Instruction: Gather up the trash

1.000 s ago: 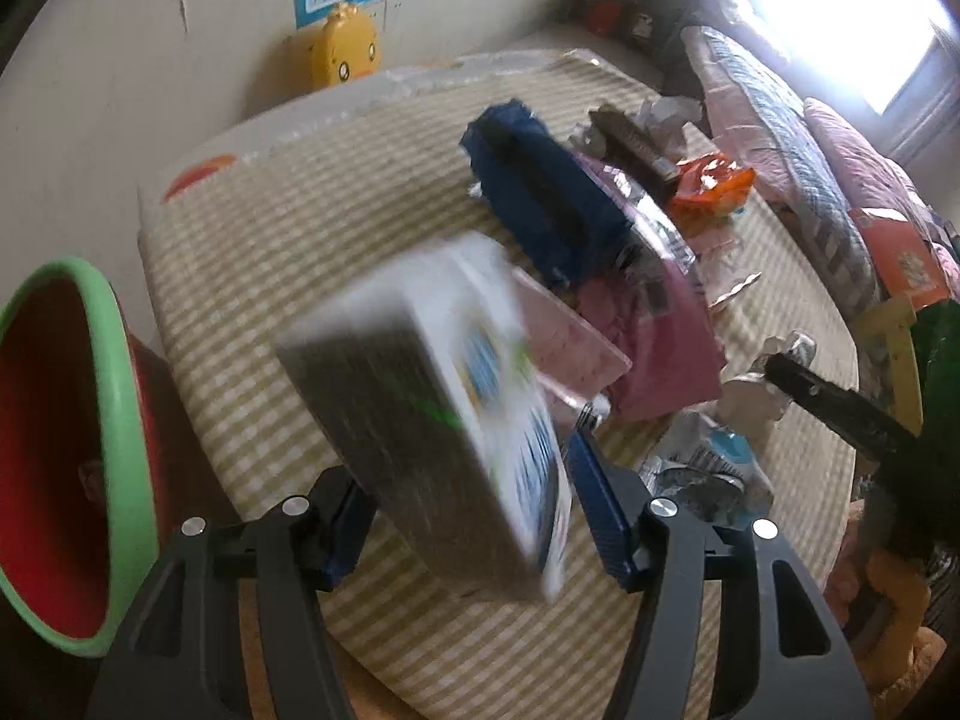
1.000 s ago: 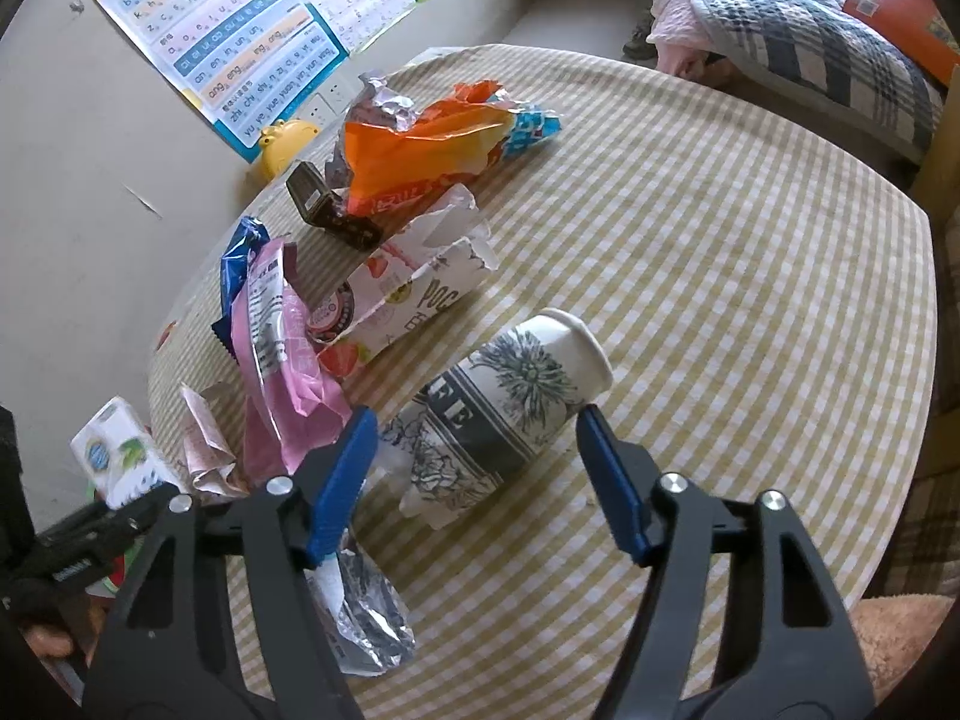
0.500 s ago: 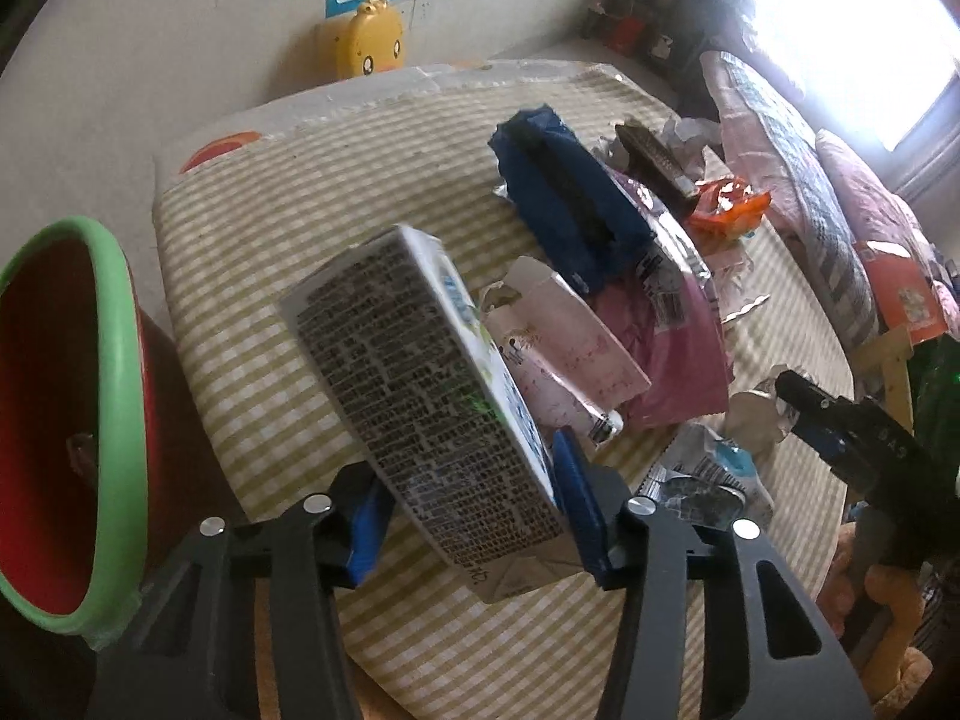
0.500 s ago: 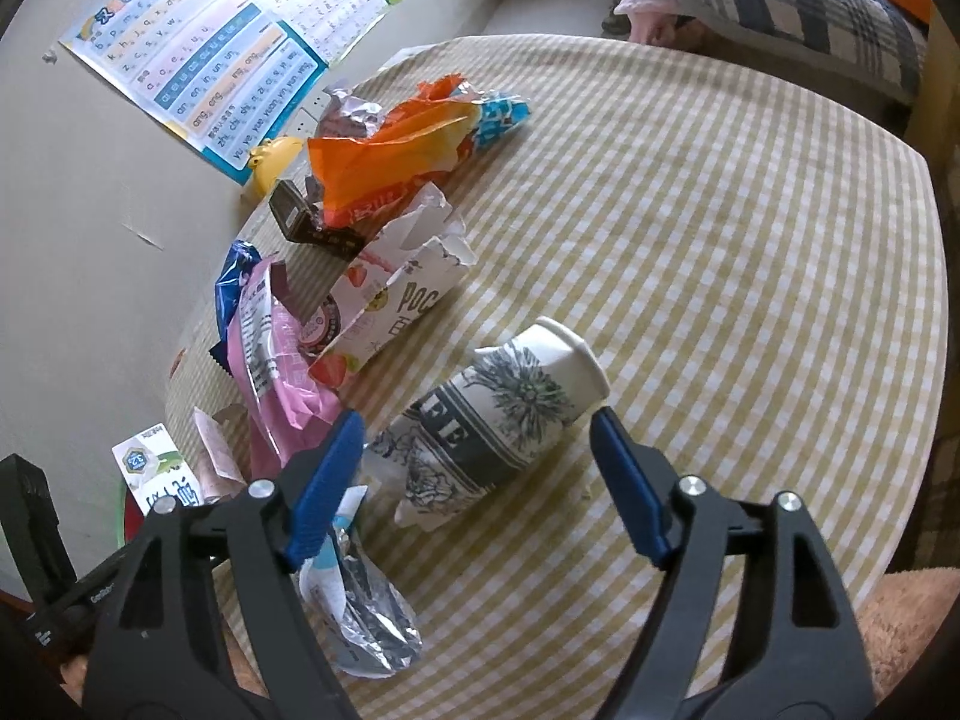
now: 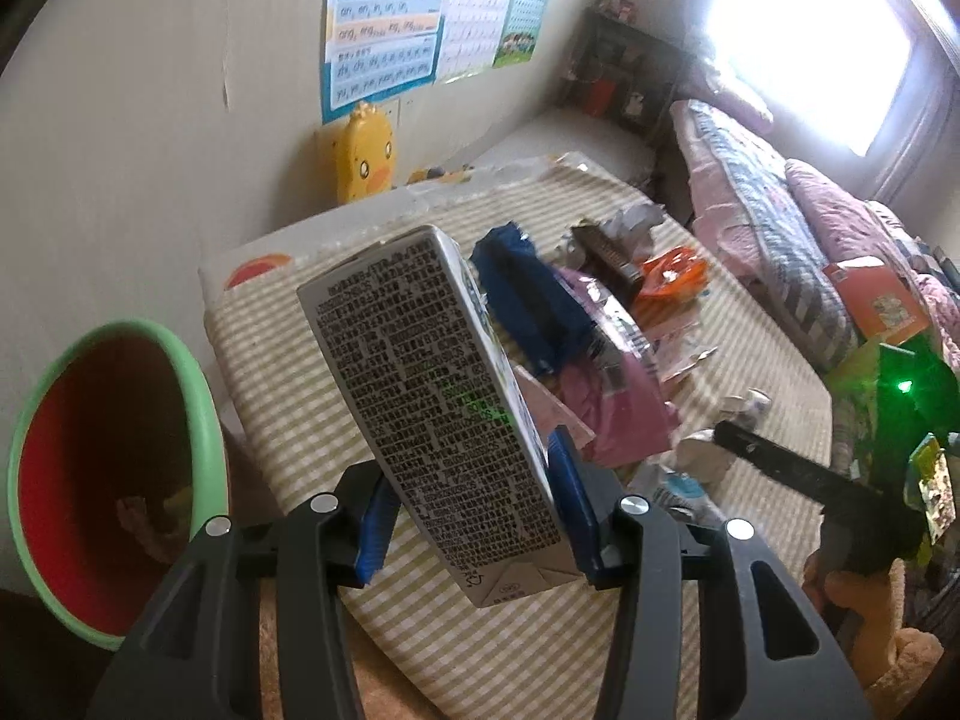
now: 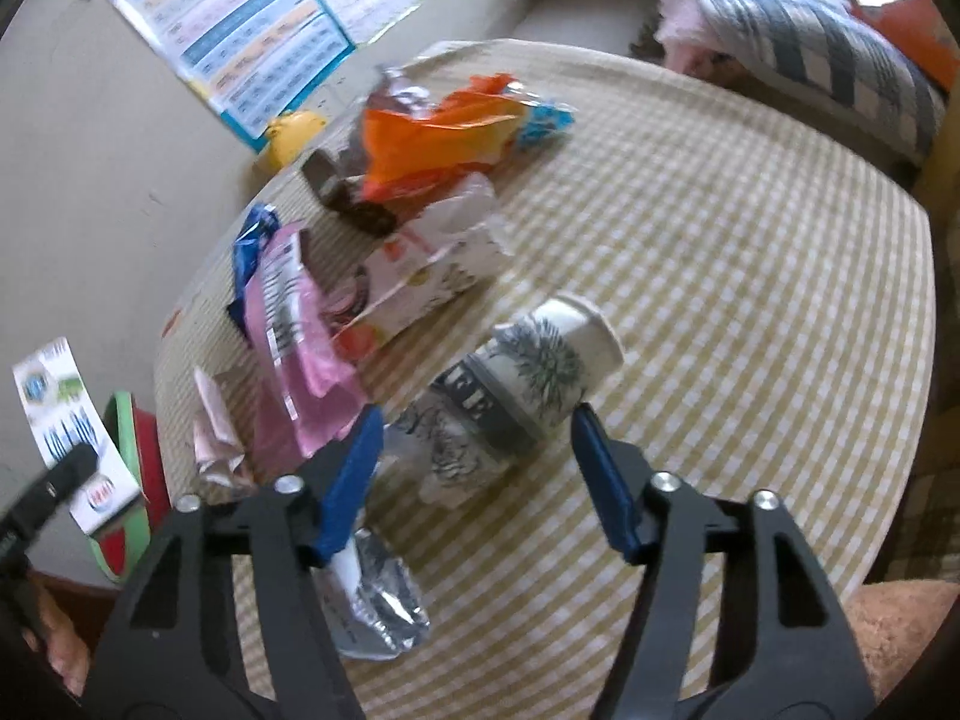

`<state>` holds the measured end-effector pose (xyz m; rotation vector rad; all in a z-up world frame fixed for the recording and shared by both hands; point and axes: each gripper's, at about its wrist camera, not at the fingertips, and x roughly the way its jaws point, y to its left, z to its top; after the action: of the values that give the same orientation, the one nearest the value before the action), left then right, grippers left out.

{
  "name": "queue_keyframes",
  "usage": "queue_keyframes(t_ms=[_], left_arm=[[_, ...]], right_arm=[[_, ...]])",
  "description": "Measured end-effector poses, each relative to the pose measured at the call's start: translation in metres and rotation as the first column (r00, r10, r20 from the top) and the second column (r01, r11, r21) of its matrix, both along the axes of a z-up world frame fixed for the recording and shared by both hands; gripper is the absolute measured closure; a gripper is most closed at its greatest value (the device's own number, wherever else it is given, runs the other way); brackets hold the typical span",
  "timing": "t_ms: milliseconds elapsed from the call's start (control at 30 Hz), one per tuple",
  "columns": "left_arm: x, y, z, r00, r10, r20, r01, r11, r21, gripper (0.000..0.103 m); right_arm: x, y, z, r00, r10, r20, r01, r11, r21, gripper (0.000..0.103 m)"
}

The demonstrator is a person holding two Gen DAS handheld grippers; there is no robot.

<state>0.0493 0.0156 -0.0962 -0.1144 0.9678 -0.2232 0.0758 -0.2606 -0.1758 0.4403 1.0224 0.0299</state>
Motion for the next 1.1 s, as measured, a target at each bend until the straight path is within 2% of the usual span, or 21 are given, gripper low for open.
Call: queue_keyframes(t_ms=[33,67,233,433,600,633,700,767,833,1000,1100], left_arm=[[-0.003,0.000,0.001,1.000,-0.003,0.007,0.003,1.000,0.000,0.059],[-0.005,0.001,0.004,1.000,-0.008,0.018,0.008,1.000,0.004,0.059],[-0.012,0.004,0.015,0.998,-0.011,0.058,0.011,1.000,0.010,0.059],[-0.016,0.012,0.017,0.998,0.003,0.068,-0.003,1.000,-0.002,0.059],[-0.018,0.021,0.018,0.998,0.014,0.065,-0.013,1.000,-0.024,0.059],[-0.018,0.021,0.017,0.998,0.015,0.064,-0.014,1.000,-0.027,0.059],[-0.019,0.023,0.017,0.998,0.019,0.063,-0.016,0.999,-0.032,0.059],[-0.020,0.026,0.017,0.998,0.023,0.063,-0.021,0.999,-0.037,0.059],[-0.021,0.030,0.017,0.998,0.029,0.063,-0.026,0.999,-0.044,0.059],[-0.022,0.030,0.014,0.998,0.028,0.047,-0.026,0.998,-0.057,0.059],[-0.025,0.029,0.018,0.998,0.022,0.062,-0.019,0.999,-0.050,0.059]], right_arm=[[-0.002,0.001,0.002,1.000,0.002,0.000,-0.002,1.000,-0.008,0.063],[-0.003,0.002,0.004,1.000,0.006,0.000,-0.006,1.000,-0.015,0.079],[-0.014,-0.003,0.018,1.000,-0.018,0.022,0.018,1.000,0.008,0.095],[-0.022,-0.004,0.036,0.999,-0.022,0.048,0.021,1.000,0.020,0.096],[-0.020,0.002,0.028,1.000,0.001,-0.017,-0.001,1.000,0.007,0.095],[-0.020,0.003,0.025,1.000,-0.005,-0.030,0.005,1.000,0.004,0.093],[-0.021,0.001,0.025,0.999,-0.029,-0.027,0.029,1.000,-0.013,0.075],[-0.021,-0.002,0.030,0.998,-0.067,-0.006,0.067,0.997,-0.031,0.039],[-0.016,-0.009,0.032,0.994,-0.108,-0.004,0.108,0.994,-0.004,0.029],[0.016,-0.015,0.010,0.980,-0.160,-0.118,0.163,0.987,0.017,0.028],[0.025,-0.011,-0.004,0.977,-0.155,-0.148,0.161,0.986,0.031,0.028]])
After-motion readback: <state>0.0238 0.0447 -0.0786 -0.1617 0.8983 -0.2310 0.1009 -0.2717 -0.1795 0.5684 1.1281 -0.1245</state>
